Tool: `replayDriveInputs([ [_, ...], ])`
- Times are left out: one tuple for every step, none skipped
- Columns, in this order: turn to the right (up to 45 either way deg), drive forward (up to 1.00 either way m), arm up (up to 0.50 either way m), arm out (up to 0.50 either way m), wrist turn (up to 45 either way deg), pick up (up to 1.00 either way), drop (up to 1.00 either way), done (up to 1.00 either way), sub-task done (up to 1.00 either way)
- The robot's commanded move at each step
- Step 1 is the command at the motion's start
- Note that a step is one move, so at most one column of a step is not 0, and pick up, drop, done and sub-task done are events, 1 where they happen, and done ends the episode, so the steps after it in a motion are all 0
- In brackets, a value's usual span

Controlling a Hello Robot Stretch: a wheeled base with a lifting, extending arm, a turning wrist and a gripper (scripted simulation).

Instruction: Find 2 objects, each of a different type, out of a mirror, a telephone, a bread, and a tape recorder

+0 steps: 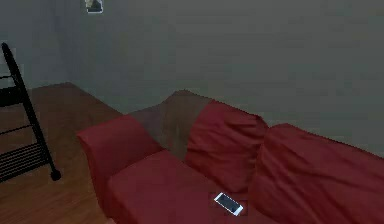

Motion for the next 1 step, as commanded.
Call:
replayDriveInputs([
  [12.0, 0.00, 0.00, 0.00, 0.0, 0.00, 0.00, 0.00, 0.00],
])
